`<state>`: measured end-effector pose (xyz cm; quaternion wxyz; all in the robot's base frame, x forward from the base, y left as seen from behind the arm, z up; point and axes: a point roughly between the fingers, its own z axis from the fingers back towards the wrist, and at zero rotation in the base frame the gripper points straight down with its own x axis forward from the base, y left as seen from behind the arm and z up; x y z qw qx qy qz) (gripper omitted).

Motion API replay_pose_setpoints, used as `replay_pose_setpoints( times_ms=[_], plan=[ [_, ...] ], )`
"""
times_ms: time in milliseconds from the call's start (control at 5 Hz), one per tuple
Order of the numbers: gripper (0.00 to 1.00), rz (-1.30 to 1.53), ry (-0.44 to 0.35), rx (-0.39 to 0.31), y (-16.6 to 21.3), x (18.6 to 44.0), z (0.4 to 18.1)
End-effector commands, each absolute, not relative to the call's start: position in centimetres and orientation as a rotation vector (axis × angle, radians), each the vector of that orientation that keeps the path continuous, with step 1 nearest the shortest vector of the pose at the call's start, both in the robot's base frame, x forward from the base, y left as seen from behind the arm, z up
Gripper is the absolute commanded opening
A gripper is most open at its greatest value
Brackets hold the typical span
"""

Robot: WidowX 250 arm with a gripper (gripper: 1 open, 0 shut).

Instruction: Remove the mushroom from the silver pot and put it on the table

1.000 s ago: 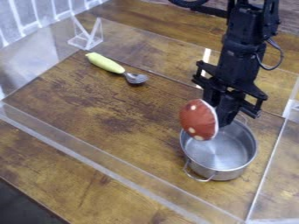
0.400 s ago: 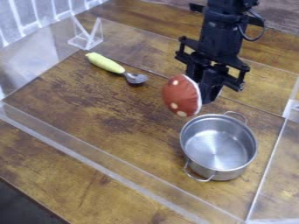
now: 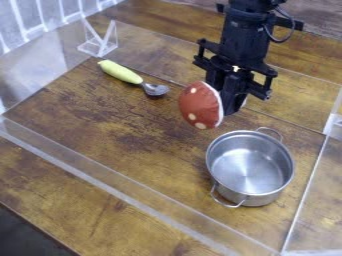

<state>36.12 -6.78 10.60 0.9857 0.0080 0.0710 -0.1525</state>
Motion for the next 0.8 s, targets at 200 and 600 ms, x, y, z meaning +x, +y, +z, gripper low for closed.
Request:
replay_pose_setpoints(
  times_ms=[200,600],
  plan=[
    [0.0,-0.283,0.089,0.005,-5.3,36.3,12.8],
    [0.0,-0.288,0.128,0.0,-4.8,36.0,11.4]
  ],
)
